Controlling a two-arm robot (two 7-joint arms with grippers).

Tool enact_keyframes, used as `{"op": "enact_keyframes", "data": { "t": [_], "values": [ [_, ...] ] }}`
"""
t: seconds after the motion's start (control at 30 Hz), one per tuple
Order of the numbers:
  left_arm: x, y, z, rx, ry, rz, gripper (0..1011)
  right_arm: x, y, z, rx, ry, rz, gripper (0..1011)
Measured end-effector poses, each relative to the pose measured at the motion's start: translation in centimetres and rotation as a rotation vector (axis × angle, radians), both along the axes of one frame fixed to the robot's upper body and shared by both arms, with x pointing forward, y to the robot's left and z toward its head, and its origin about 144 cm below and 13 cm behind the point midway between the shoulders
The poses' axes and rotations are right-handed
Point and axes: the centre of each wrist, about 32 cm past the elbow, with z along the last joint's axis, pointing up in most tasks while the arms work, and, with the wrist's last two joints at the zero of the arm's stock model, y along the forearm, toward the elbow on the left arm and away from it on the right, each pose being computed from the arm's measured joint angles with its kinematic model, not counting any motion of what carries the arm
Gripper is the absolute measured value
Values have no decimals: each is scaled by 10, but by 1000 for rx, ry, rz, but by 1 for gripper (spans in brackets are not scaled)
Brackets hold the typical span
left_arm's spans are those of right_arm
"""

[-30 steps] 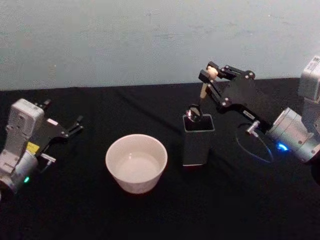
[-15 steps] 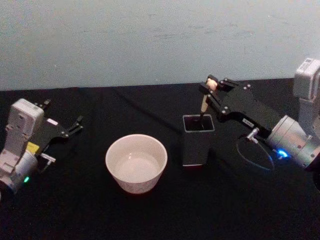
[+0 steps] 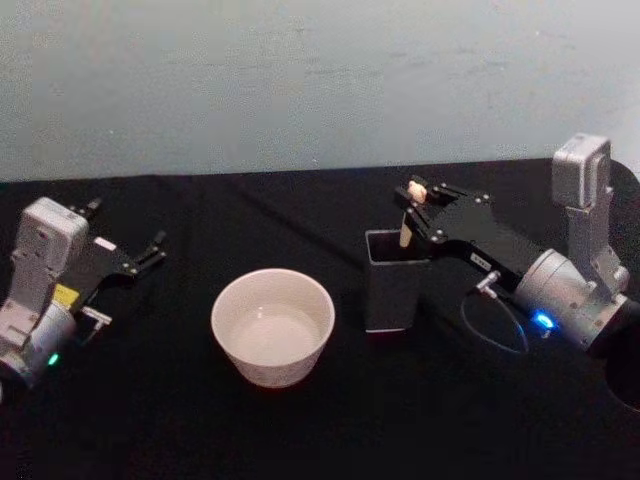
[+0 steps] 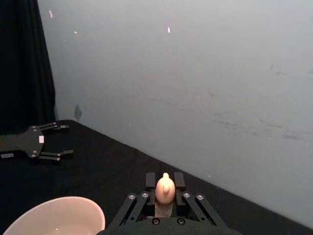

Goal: Pick up the stirring spoon with one hand, stir inside the cup, then place it back in its original position.

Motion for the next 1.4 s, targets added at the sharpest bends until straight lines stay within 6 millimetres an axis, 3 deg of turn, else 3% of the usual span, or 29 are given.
{"op": "enact_keyframes", "data": {
  "t": [1.4],
  "values": [
    [0, 0, 0, 0, 0, 0, 1001, -6, 7, -16, -9, 97, -45, 214]
  ]
}}
